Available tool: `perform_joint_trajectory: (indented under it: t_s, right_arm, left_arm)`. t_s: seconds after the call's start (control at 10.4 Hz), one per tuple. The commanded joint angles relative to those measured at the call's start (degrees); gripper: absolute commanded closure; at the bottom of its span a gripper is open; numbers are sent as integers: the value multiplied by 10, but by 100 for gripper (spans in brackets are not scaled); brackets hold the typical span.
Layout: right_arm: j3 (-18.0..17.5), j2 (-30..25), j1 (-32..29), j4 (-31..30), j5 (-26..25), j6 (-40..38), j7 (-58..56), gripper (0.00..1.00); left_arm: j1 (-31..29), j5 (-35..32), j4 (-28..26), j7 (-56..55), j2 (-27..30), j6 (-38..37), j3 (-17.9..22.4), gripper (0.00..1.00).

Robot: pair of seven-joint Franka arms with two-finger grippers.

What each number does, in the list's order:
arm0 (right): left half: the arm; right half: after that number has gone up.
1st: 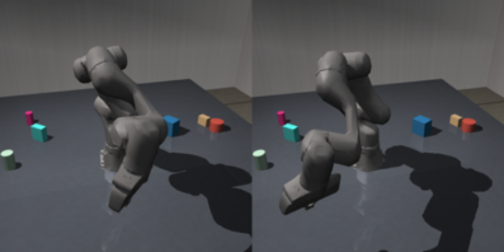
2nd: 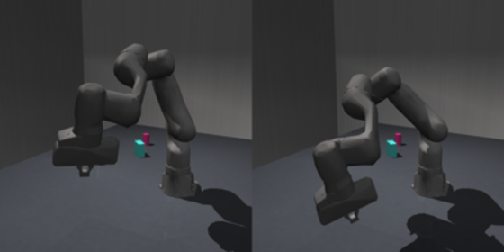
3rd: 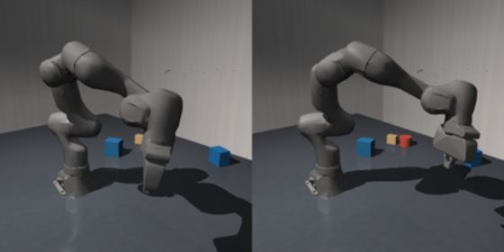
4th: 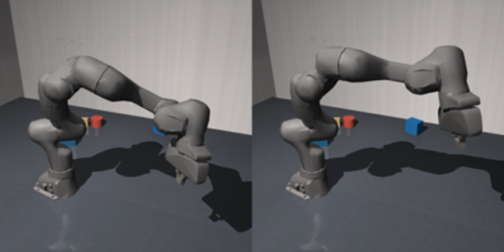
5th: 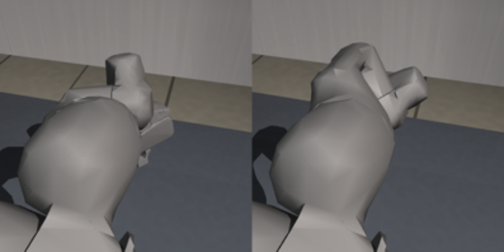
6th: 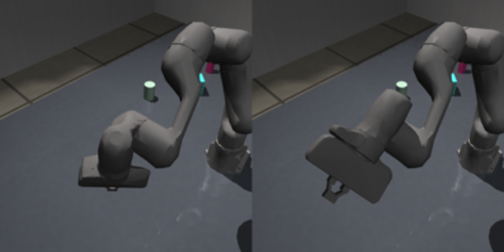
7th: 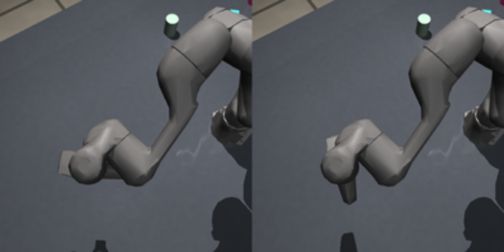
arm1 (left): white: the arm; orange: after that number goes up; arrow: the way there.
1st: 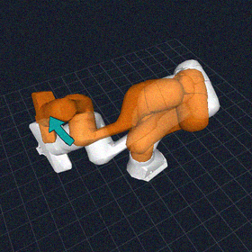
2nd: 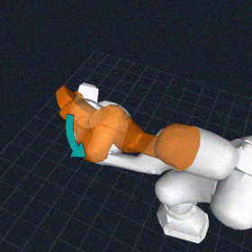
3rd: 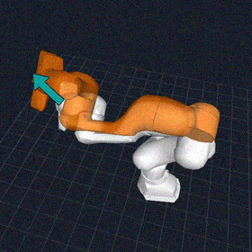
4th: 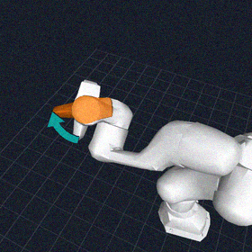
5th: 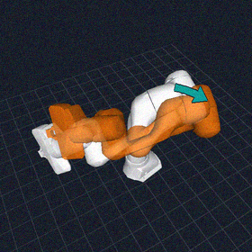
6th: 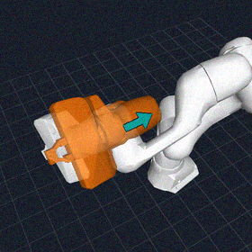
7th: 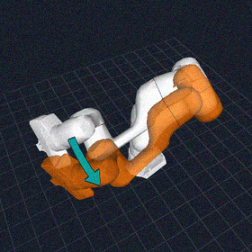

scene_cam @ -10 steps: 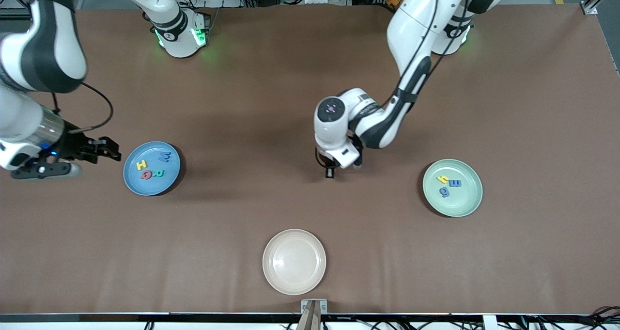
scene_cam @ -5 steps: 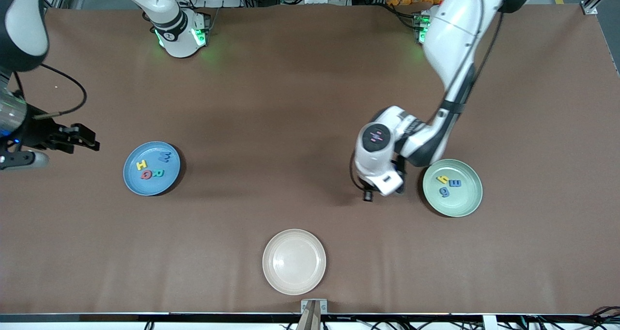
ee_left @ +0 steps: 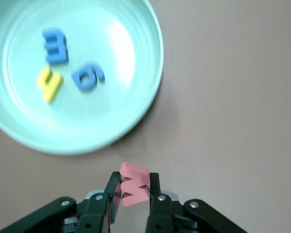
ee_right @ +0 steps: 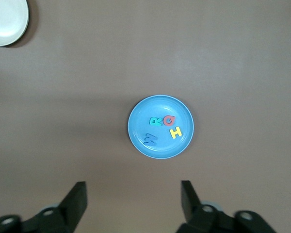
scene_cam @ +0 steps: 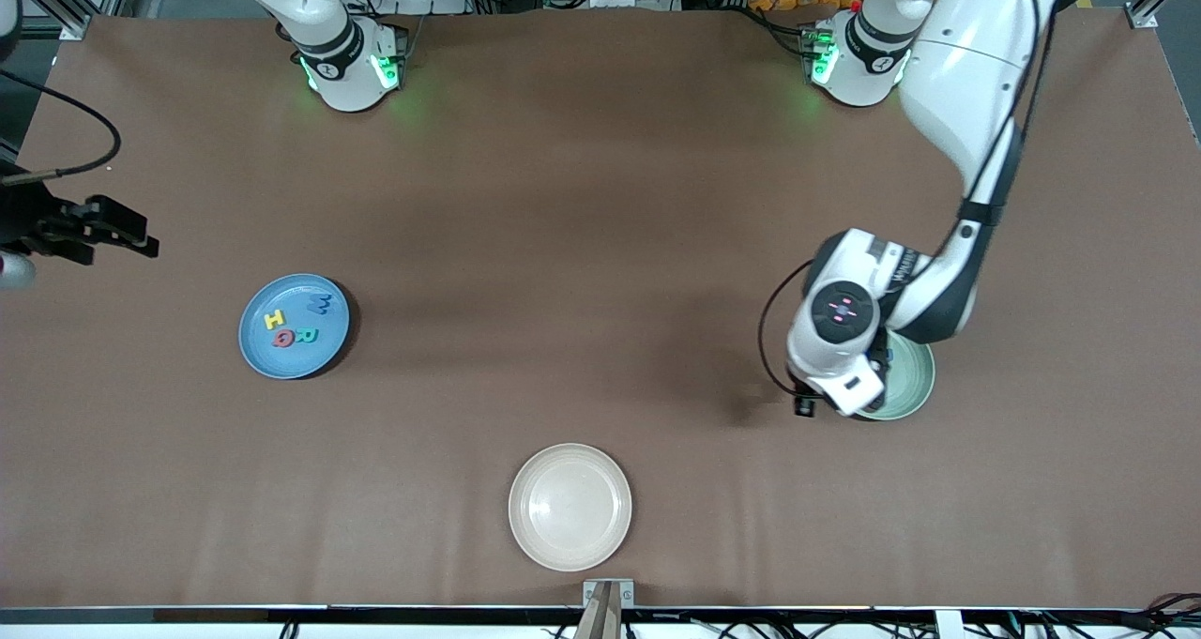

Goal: Sort uppercase to blue plate, lowercase to green plate
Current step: 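Carry the pink w to the green plate and open the left gripper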

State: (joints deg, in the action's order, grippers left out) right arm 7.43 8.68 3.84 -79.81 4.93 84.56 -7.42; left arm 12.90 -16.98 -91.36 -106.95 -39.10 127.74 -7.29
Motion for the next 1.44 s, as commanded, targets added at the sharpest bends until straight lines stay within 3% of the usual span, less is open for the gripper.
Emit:
perform_joint_trajectory:
  t_s: [0.0,0.38,0.48,0.58,0.77,1.15,1.35]
  right_arm:
    - [-8,-12,-11,14,-5,-19,1,0]
    - [-9,-19,-8,25,-29,-26,0,0]
    - [-9,-19,-8,26,-29,-26,0,0]
    - [-8,-19,-8,26,-30,-27,0,0]
    - [-9,-19,-8,26,-49,-37,-1,0]
    - [-15,-17,3,28,-65,-37,-7,0]
    - [-16,-18,15,35,-62,-37,-22,0]
  left_arm:
    - [-45,-3,-25,49,20,-15,-15,100]
    - [-83,-1,-39,83,26,-67,-19,100]
    - [-93,4,-43,94,30,-78,-21,9]
    - [-92,4,-46,100,32,-86,-23,0]
    - [-94,2,-44,108,44,-91,-23,0]
    - [-104,19,-49,285,92,-91,-30,0]
    - [-114,50,-104,386,148,-96,-33,0]
